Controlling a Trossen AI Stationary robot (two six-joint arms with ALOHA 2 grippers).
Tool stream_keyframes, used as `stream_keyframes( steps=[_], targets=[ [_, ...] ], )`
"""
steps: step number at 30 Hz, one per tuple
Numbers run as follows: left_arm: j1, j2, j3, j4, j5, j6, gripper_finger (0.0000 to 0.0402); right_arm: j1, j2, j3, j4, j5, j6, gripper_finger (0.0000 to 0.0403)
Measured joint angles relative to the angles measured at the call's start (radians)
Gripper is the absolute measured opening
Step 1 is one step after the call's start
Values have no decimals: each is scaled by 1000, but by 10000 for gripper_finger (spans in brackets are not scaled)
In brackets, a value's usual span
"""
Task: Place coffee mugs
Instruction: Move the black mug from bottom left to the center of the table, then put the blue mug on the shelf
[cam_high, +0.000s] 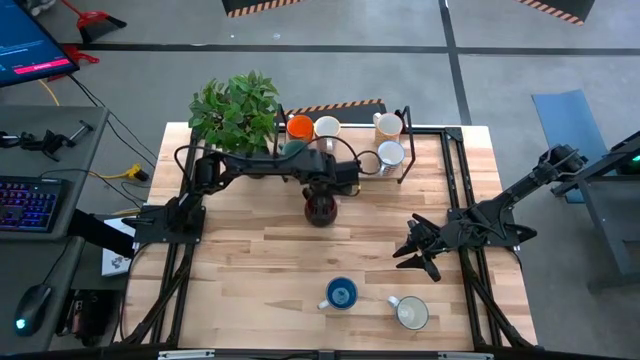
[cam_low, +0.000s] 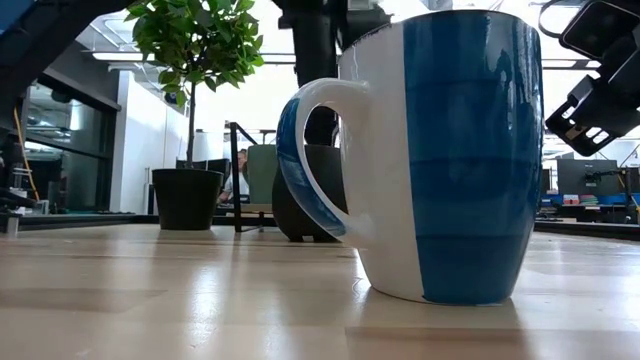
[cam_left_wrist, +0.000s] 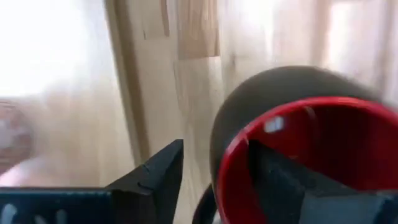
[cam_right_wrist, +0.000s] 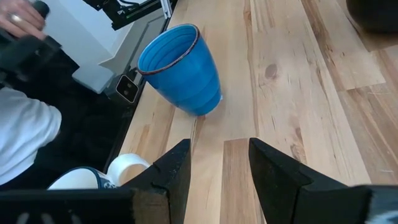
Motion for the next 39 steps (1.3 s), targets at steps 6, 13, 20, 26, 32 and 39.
stream_keyframes(
  steps=[6,13,20,26,32,39],
  targets=[
    [-28,-1,170,-214,1,-19,176,0,0,0,-10,0,-12,142],
    [-63,-29,206,-412,53,-189,173,0,0,0,9,51,-164,142],
    [-126,-180,5,-424,250,-275,173,-2,-2,0,91,161,-251,142],
    [-236,-466,-348,-419,250,-426,173,-15,-1,0,124,168,-237,142],
    [-406,-736,-663,-314,250,-779,173,-53,-1,0,130,103,-190,142],
    [-654,-986,-978,86,185,-1004,172,-144,-1,0,189,-1,-159,142]
  ],
)
